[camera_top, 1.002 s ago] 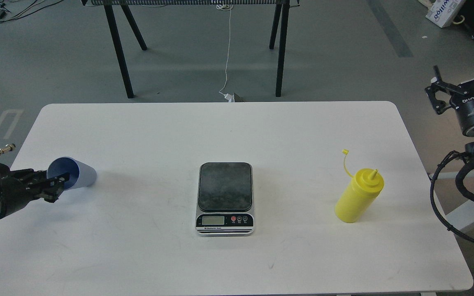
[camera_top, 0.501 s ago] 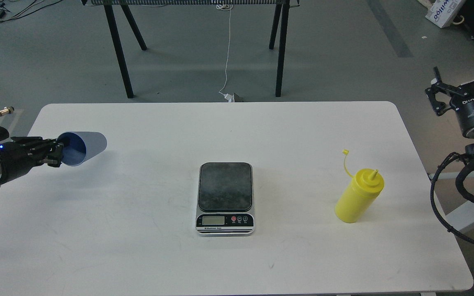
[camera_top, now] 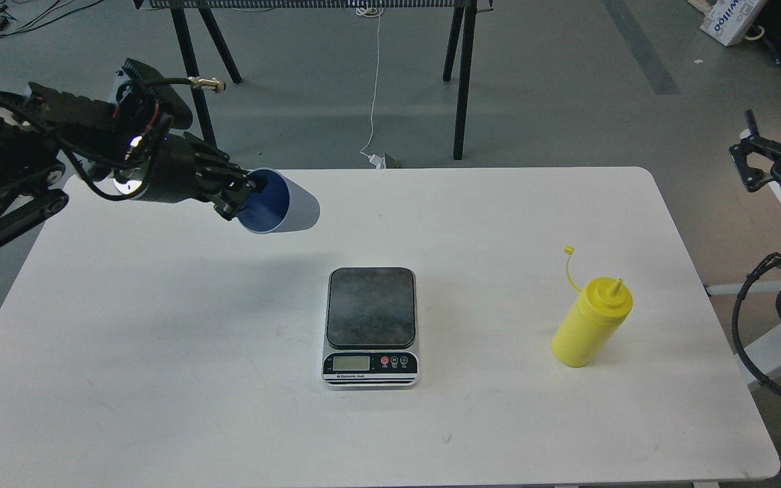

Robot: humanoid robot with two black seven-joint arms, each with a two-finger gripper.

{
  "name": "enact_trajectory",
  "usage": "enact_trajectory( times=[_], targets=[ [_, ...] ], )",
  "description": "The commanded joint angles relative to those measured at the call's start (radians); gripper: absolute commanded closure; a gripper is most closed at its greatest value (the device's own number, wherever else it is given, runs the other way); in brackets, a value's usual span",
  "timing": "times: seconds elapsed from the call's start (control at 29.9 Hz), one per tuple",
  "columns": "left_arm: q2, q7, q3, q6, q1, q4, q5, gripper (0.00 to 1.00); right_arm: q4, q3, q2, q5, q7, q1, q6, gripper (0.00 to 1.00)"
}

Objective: Pour seasoning into cup on scale with both arms
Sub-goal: 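Lift the blue cup with the left gripper and carry it over the scale, then lower the blue cup onto the scale and release it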

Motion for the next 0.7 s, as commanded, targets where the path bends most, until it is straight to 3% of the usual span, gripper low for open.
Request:
enact_trajectory(
  times=[0.0,0.27,0.67],
  targets=[
    [-0.144,0.0,0.006,-0.008,-0.025,0.001,0.04,0.98,-0.002,0.026,-0.014,0.001,0.0,-0.022,0.0,0.01],
    [-0.326,0.0,0.232,-0.008,-0.089,0.016,0.04,0.97,0.0,0.04,-0.031,0.002,0.004,-0.048,0.0,0.01],
    [-0.334,0.0,0.301,-0.008,-0.115,0.073,0.04,0.95,0.0,0.056,-0.028,0.004,0.004,-0.056,0.0,0.01]
  ],
)
